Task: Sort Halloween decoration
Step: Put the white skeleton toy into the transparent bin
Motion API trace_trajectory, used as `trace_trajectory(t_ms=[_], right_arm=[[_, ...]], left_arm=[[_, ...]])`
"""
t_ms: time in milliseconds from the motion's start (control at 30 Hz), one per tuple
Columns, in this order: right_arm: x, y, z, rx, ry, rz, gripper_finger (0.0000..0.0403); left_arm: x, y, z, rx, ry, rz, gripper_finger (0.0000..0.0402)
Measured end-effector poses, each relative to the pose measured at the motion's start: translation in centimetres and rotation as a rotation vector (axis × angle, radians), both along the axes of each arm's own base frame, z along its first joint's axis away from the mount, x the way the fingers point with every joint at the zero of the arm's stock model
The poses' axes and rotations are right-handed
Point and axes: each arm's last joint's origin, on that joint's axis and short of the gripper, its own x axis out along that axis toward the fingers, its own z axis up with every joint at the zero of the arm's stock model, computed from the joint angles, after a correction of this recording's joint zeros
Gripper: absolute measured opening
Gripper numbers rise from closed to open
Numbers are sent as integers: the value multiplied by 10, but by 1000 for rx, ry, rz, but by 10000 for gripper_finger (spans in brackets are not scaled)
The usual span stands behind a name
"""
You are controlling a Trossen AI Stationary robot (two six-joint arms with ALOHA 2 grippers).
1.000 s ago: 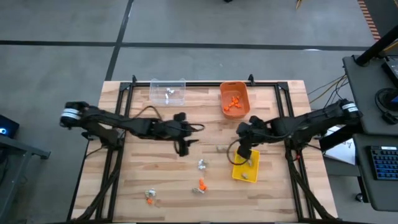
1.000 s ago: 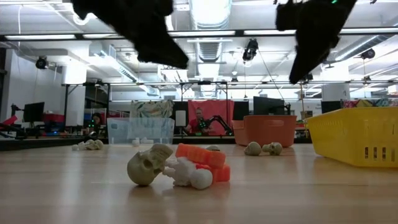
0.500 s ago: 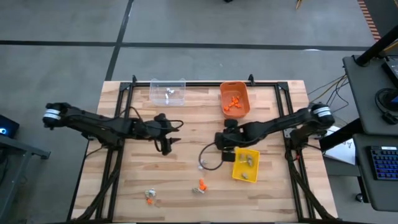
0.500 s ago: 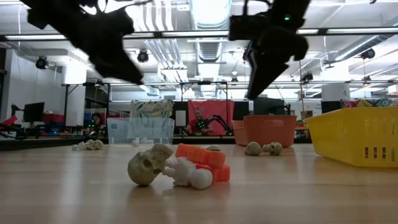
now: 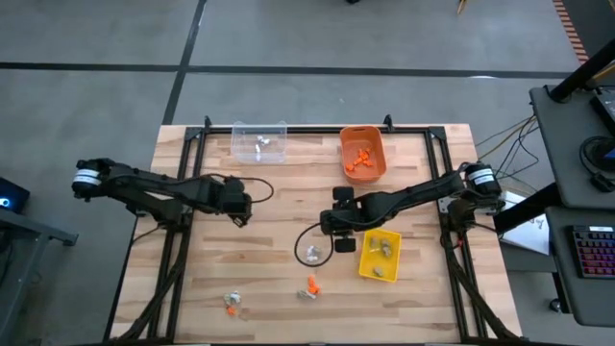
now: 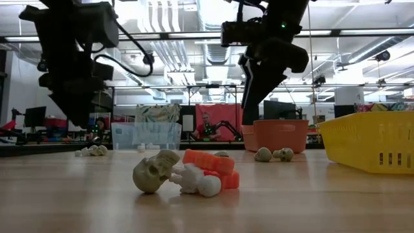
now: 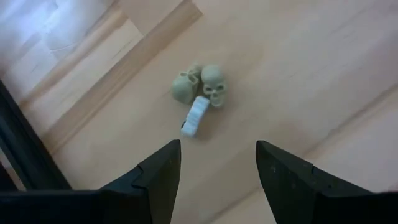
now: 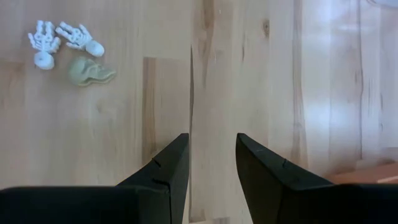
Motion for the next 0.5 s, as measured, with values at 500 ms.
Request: trace_trajectory(t_ms=[500], right_arm=[[-1,0,2,-2,-5,9,121]], left_arm=[[18,21,-32,3,186,-41,190]])
